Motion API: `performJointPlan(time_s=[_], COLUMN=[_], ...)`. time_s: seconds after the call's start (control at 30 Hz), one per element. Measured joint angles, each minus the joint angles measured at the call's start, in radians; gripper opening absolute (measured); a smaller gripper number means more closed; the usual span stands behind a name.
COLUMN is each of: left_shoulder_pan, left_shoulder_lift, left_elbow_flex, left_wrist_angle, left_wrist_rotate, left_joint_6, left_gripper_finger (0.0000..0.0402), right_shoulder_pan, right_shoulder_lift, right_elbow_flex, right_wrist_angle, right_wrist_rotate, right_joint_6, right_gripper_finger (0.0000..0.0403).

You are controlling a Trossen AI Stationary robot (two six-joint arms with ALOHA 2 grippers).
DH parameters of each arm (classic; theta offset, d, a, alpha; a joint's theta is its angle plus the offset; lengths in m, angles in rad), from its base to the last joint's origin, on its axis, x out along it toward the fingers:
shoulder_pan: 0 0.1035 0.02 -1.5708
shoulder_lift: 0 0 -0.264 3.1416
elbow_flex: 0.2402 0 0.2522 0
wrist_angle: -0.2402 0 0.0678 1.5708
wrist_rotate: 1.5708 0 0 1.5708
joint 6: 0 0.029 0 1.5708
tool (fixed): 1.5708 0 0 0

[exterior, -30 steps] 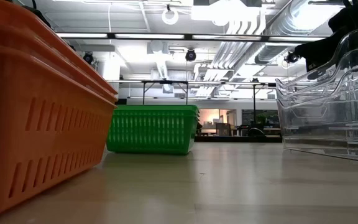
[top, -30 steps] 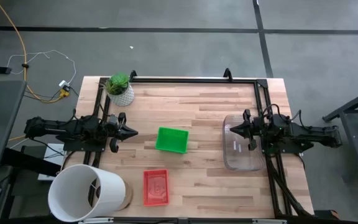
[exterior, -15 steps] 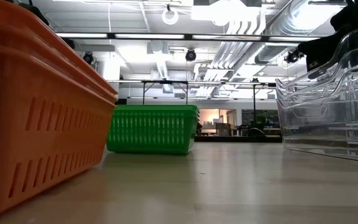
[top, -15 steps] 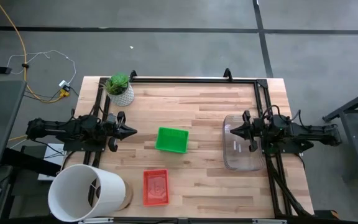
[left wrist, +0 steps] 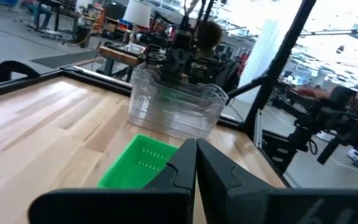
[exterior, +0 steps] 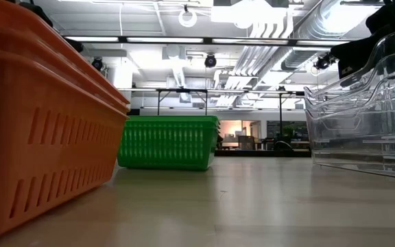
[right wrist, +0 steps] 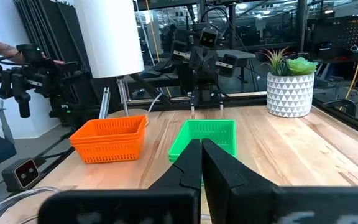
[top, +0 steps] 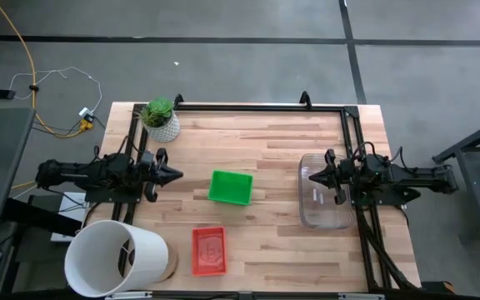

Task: Stack baskets by color
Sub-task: Return to Home Position

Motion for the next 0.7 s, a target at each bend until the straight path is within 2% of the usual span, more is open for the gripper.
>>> performJointPlan(time_s=[0.7], left_shoulder_pan=[-0.019], left_shoulder_lift=[0.013], left_elbow_flex=[-0.001], left_wrist_angle=[0.001], left_wrist_rotate=[0.0], left_joint_6=[0.0], left_gripper_finger=[0.0001], right_shoulder_pan=[0.0], right_shoulder_lift=[0.012], right_elbow_flex=[0.0], right_wrist_angle=[0.001], right_wrist_rotate=[-0.001], right_joint_6=[0.0], right_gripper_finger=[0.0])
